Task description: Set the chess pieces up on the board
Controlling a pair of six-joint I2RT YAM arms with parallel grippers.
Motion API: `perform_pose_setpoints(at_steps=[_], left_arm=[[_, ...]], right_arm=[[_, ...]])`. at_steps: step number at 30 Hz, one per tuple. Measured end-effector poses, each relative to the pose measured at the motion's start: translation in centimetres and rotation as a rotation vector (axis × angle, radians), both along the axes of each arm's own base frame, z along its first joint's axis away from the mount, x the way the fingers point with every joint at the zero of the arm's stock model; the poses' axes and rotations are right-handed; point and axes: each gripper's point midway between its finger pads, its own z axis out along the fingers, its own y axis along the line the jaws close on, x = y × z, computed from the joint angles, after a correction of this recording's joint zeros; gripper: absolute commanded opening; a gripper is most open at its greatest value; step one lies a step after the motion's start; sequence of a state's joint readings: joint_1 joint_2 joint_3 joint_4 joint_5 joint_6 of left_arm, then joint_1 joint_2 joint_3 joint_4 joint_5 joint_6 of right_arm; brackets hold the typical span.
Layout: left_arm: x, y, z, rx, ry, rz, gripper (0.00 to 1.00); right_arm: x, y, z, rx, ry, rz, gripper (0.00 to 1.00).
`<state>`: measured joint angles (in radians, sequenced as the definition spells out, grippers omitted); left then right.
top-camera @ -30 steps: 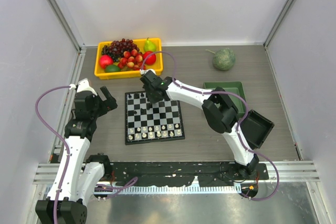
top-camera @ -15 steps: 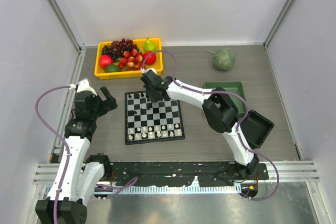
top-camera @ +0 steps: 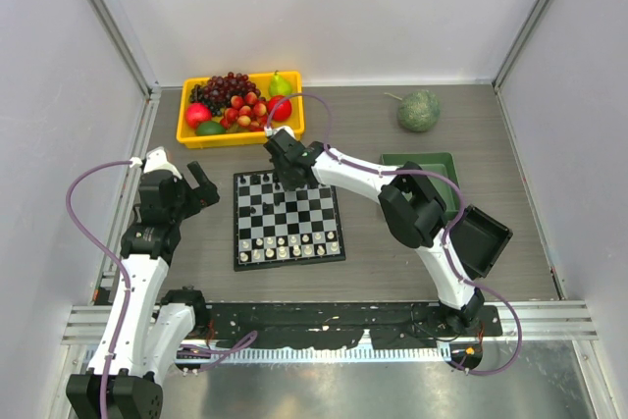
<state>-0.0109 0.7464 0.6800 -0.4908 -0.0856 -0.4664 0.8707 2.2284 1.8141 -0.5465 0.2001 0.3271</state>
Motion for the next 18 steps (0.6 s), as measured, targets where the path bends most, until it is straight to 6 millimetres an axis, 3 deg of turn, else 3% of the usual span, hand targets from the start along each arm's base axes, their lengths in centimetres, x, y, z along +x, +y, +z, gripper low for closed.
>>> perform_pose_setpoints(at_steps=[6, 11, 15, 18], left_arm=[[0.0, 0.0, 0.0, 0.0, 0.0, 0.0, 0.99], [0.0, 0.0, 0.0, 0.0, 0.0, 0.0, 0.99], [0.0, -0.1, -0.1, -0.004, 0.003, -0.007, 0.99], [0.0, -0.4, -0.2, -0.011, 0.007, -0.017, 0.99]], right_arm=[[0.0, 0.0, 0.0, 0.002, 0.001, 0.005, 0.42], [-0.4, 0.0, 0.5, 0.021, -0.001, 0.018, 0.51], [-1.2, -0.4, 2.9, 0.06, -0.016, 0.031, 0.55], [-1.6, -0.7, 6.2, 0.114, -0.055, 0.037, 0.59]])
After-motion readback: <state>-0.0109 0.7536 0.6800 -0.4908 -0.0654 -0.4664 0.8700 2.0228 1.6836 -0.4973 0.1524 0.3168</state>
